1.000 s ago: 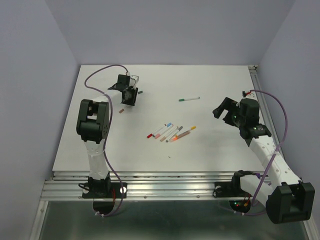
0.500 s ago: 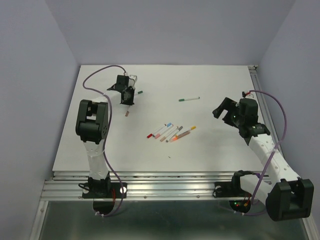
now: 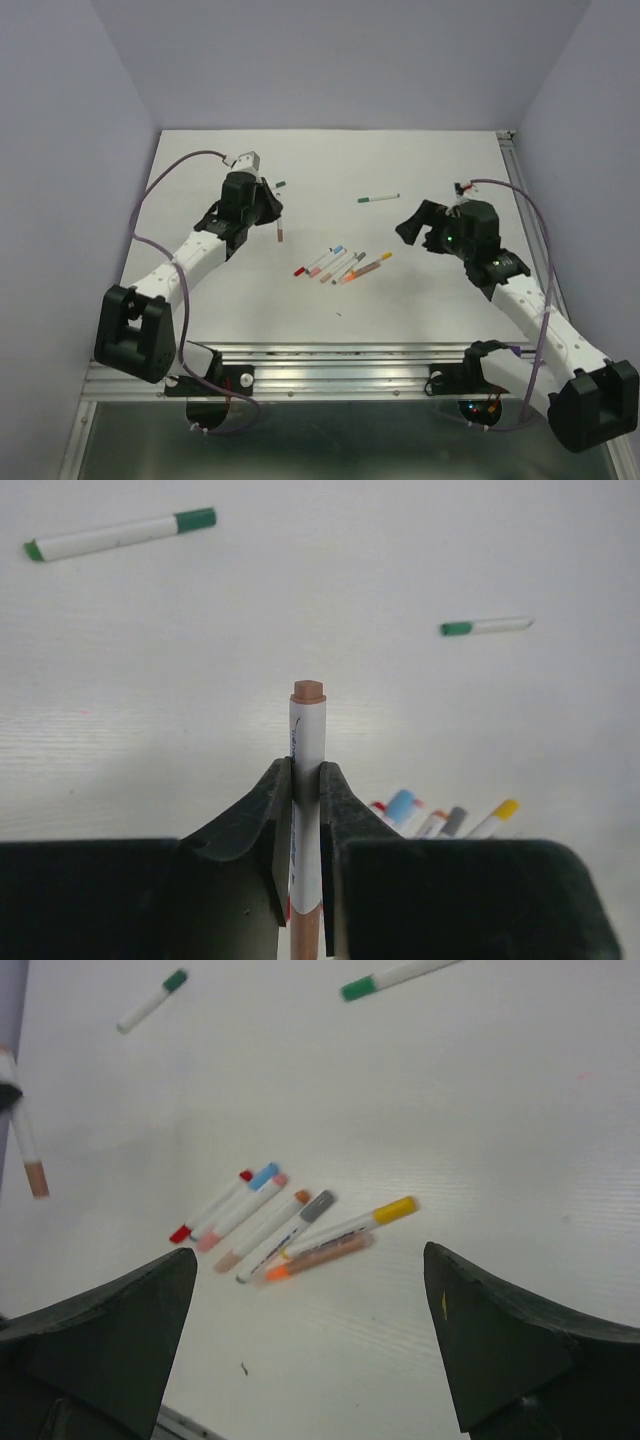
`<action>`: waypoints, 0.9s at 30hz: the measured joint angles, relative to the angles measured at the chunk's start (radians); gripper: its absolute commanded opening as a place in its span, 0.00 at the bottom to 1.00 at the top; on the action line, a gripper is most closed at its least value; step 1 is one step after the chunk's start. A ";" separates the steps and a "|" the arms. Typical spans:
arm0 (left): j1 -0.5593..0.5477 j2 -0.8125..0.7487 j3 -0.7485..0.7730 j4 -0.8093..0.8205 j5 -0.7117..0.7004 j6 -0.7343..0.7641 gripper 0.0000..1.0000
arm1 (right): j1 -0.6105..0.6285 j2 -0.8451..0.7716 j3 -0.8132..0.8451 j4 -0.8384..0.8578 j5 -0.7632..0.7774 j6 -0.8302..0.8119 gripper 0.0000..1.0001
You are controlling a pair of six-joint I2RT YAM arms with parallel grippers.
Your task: Open the pen caps
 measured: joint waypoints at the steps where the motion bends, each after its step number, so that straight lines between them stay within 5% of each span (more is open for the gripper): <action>1: -0.026 -0.034 -0.003 0.014 -0.026 -0.040 0.00 | 0.103 0.021 0.000 0.019 0.016 -0.010 1.00; 8: -0.277 -0.148 -0.005 0.077 -0.266 -0.301 0.00 | 0.546 0.203 0.000 0.159 0.013 -0.028 1.00; 19: -0.466 -0.231 -0.043 -0.011 -0.594 -0.602 0.00 | 0.613 0.312 0.065 0.320 0.028 0.012 0.92; 27: -0.523 -0.231 -0.043 -0.054 -0.660 -0.679 0.00 | 0.613 0.356 0.145 0.371 0.035 0.028 0.68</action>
